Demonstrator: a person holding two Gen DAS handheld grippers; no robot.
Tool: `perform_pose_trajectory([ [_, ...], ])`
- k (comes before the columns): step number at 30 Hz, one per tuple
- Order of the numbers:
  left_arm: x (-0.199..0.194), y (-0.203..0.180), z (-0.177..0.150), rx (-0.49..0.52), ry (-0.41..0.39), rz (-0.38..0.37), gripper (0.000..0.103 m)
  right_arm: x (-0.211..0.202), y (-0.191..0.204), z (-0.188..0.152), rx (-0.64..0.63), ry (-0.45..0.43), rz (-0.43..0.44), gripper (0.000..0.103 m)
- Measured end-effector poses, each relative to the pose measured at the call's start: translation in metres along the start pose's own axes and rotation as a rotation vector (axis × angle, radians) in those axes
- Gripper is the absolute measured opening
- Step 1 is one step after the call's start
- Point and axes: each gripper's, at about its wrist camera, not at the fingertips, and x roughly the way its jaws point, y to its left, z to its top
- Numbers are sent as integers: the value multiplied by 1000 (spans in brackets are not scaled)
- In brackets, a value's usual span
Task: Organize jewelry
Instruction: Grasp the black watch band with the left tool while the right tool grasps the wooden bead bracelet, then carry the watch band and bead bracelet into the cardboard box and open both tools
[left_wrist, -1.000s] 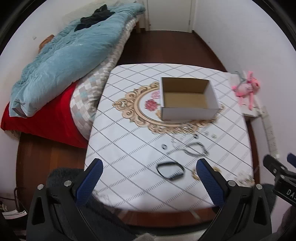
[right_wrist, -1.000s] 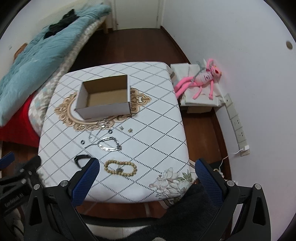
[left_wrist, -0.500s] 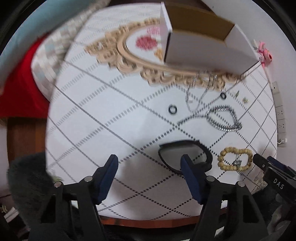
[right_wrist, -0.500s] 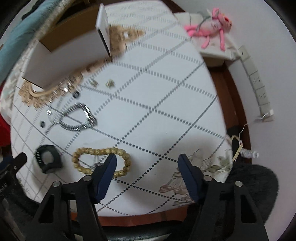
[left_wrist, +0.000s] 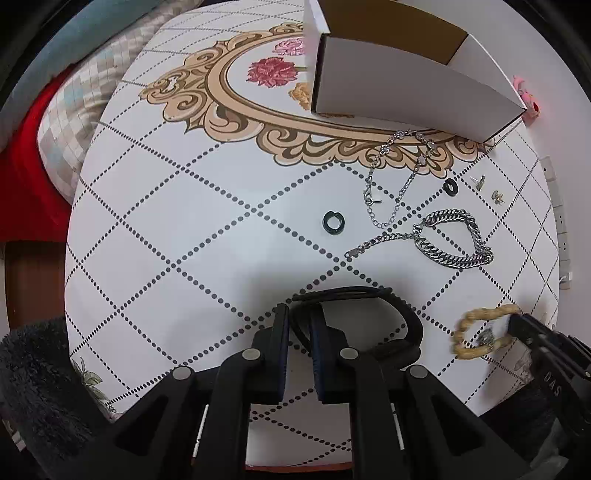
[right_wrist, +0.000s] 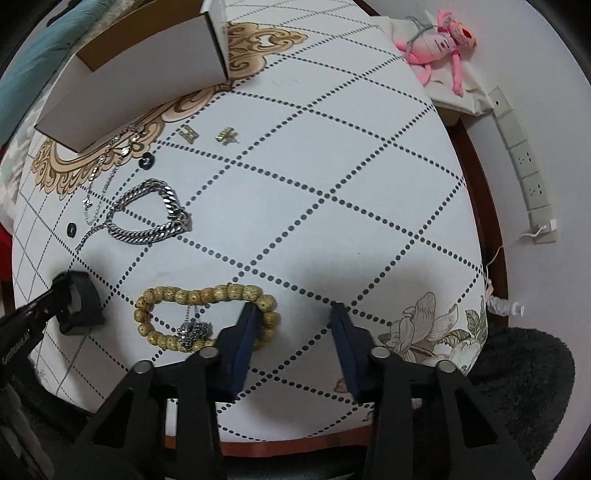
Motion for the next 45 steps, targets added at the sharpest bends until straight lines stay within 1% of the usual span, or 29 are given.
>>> perform_pose_trajectory([
  [1, -2, -1, -1, 5, -7, 2, 8, -1, 2, -1, -5, 0, -1, 10],
  [5, -21, -11, 0, 35, -39, 13, 8, -9, 5, -5, 9, -10, 45, 9],
  [13, -65, -27, 4, 69, -112, 6, 8, -59, 19, -8, 6, -98, 152, 9],
  [16, -77, -30, 2, 73, -149, -6, 8, -71, 13, 3, -11, -127, 181, 9],
  [19, -93, -33, 10, 79, -191, -16, 8, -84, 12, 16, -38, -158, 201, 9],
  [24, -115, -30, 31, 77, -261, -43, 8, -116, 17, 36, -61, -216, 244, 9],
  [30, -141, -36, 67, 60, -309, -91, 8, -158, 20, 68, -82, -296, 303, 9],
  [34, -145, -36, 96, 49, -313, -115, 8, -181, 27, 100, -107, -342, 341, 9],
  [38, -132, -36, 129, 35, -275, -134, 8, -186, 37, 136, -128, -360, 352, 9],
  [43, -107, -31, 162, 18, -208, -141, 8, -163, 46, 179, -124, -300, 377, 9],
  [45, -96, -29, 173, 9, -182, -150, 8, -148, 49, 195, -124, -255, 385, 9],
])
